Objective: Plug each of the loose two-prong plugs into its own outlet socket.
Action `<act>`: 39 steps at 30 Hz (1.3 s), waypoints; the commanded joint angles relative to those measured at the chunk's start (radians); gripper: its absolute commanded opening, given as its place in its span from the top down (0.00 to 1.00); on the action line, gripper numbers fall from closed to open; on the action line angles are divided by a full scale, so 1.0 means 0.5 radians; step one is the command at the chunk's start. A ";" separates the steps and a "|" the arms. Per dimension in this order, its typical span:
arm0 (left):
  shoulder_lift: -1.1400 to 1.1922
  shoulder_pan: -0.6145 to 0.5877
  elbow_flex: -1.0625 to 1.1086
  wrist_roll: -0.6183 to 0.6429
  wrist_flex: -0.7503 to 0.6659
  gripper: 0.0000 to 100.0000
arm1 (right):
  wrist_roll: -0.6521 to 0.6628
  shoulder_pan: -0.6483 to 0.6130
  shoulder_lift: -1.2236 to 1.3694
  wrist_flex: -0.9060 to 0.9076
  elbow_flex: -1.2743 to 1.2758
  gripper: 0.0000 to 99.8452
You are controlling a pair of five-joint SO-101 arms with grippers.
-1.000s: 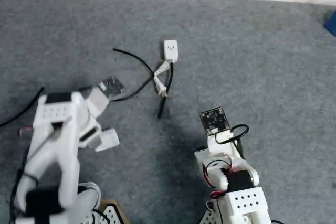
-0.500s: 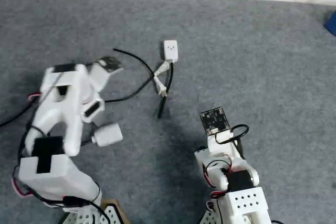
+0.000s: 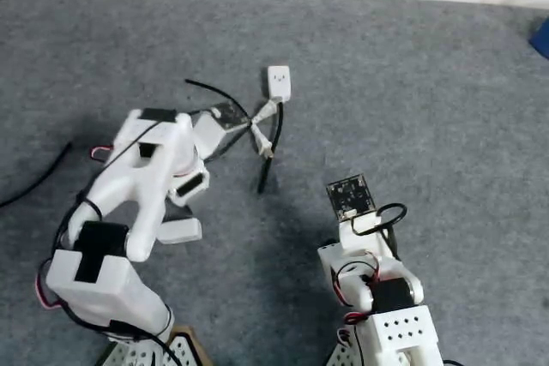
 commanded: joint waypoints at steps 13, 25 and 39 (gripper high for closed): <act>-0.790 -0.308 -0.103 -0.334 0.865 0.81 | 0.018 -0.020 0.014 0.011 -0.100 0.64; -1.459 -0.302 1.220 -0.466 0.089 0.81 | 0.018 -0.020 0.014 0.011 -0.100 0.64; -0.956 -0.127 0.947 -0.242 -0.006 0.81 | 0.018 -0.020 0.014 0.011 -0.100 0.64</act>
